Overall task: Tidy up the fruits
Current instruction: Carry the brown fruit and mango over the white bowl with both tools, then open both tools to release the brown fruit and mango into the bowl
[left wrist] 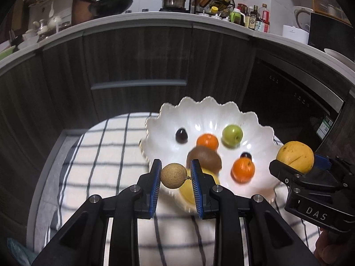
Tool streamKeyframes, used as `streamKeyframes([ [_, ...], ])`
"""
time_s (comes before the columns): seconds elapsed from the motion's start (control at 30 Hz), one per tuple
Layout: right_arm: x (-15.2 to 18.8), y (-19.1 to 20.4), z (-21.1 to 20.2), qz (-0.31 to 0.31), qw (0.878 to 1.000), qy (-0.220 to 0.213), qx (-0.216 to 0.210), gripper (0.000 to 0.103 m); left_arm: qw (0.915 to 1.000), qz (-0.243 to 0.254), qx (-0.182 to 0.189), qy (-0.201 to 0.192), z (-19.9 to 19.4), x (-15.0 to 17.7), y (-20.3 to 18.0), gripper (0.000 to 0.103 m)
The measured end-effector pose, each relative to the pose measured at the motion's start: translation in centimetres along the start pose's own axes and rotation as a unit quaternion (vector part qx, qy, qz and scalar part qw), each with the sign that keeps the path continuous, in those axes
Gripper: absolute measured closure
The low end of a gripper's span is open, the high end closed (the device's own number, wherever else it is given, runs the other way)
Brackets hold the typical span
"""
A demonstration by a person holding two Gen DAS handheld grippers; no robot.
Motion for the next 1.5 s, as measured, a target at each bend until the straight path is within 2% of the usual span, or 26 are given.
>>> streamKeyframes([
  [0.4, -3.4, 0.4, 5.2, -0.002, 1.0, 0.01, 0.009, 0.023, 0.9997, 0.015, 0.007, 0.02, 6.0, -2.6, 1.0, 0.076],
  [0.87, -3.2, 1.0, 9.0, -0.005, 0.999, 0.044, 0.008, 0.023, 0.9981, 0.008, 0.02, 0.059, 10.1, -2.0, 1.5, 0.075],
  [1.03, -3.1, 1.0, 9.0, -0.004, 0.999, 0.051, 0.007, 0.022, 0.998, 0.008, 0.018, 0.06, 10.1, -1.8, 1.6, 0.058],
  [1.17, -3.3, 0.8, 8.4, -0.006, 0.999, 0.038, 0.013, 0.022, 0.9986, 0.011, 0.009, 0.052, 9.3, -2.1, 1.6, 0.039],
  [1.27, -4.2, 0.4, 7.2, -0.007, 0.999, 0.018, 0.028, 0.017, 0.9987, 0.01, 0.004, 0.049, 8.8, -2.2, 1.7, 0.032],
  [1.37, -4.8, 0.1, 6.1, -0.005, 0.999, 0.004, 0.037, 0.016, 0.9989, 0.01, 0.002, 0.046, 8.1, -2.4, 1.6, 0.031],
  [1.5, -5.0, -0.3, 4.0, -0.001, 0.999, -0.006, 0.045, 0.014, 0.9994, 0.006, -0.001, 0.033, 6.4, -3.0, 1.3, 0.02],
])
Point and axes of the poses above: each gripper's, at about its wrist camera, not at the fingertips, and z roughly the way its jaws point, y to its left, x to its underside, the point moved 10 cm from there along z, roughly the way its jaws point, and after that the axes turned 10 degrees about x, right-handed, at the moved point
